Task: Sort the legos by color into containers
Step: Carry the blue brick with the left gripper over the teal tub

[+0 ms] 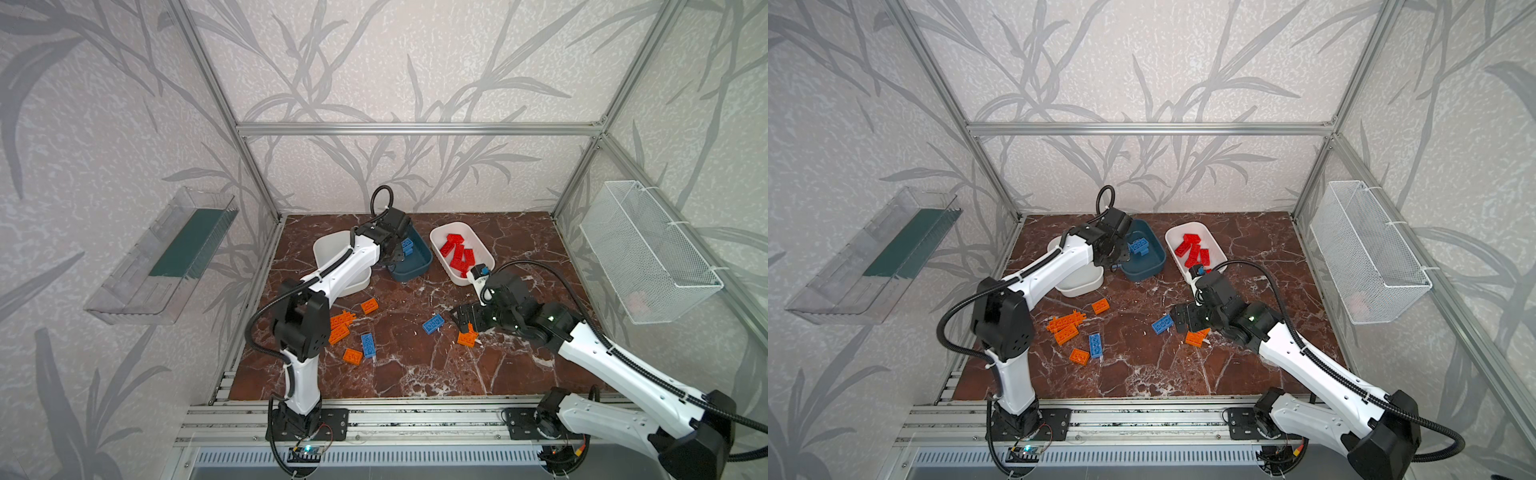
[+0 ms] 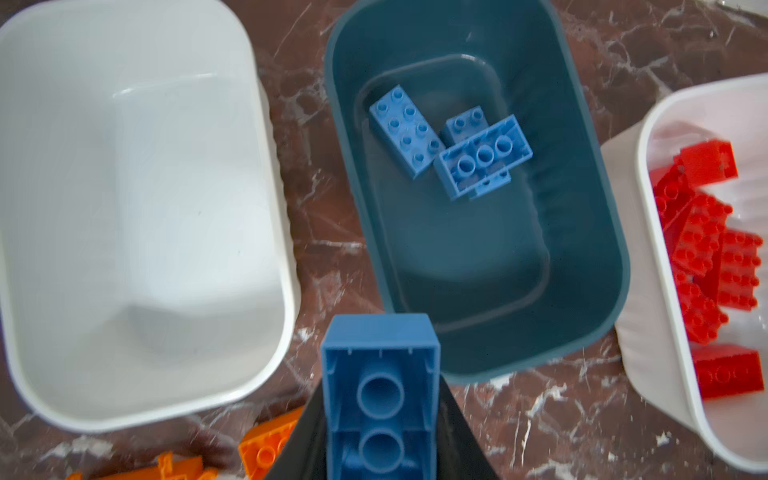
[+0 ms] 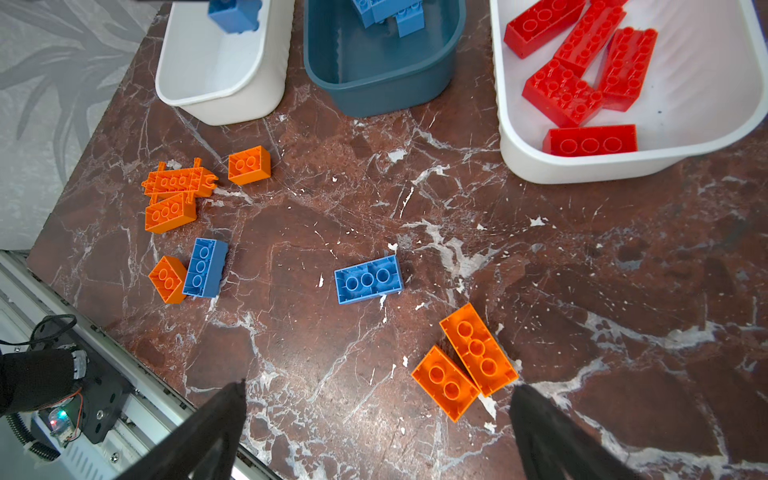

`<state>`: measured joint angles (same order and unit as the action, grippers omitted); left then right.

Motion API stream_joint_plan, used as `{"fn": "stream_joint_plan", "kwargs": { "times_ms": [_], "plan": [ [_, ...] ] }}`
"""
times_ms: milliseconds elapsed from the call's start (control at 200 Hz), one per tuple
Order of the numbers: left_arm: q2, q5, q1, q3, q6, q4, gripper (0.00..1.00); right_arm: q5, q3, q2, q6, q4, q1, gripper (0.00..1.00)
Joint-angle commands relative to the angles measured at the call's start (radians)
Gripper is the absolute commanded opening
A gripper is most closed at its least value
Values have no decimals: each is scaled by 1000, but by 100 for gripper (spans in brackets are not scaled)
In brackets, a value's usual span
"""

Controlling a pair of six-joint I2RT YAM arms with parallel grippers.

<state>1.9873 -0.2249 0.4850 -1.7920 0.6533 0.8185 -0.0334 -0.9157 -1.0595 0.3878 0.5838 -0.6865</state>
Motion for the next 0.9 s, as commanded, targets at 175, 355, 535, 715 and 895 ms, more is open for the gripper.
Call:
{"fn": "stream_joint_plan", "kwargs": {
  "times_ms": [175,355,535,715,895],
  "plan": [
    [374,17,-80,-515,-88,195,15,-104,-13,-6,-39,-19,139,99],
    [566,29,-85,-780,-147,225,17,-133,-15,-26,-56,-19,201,99],
    [614,77,-103,-823,-141,192,28,-143,-5,-36,-67,-19,240,99],
    [599,127,-105,-823,-141,161,65,-166,-10,-47,-72,-29,264,99],
    [526,168,-104,-808,-123,192,72,-172,-8,-17,-67,-22,263,99]
  ]
}}
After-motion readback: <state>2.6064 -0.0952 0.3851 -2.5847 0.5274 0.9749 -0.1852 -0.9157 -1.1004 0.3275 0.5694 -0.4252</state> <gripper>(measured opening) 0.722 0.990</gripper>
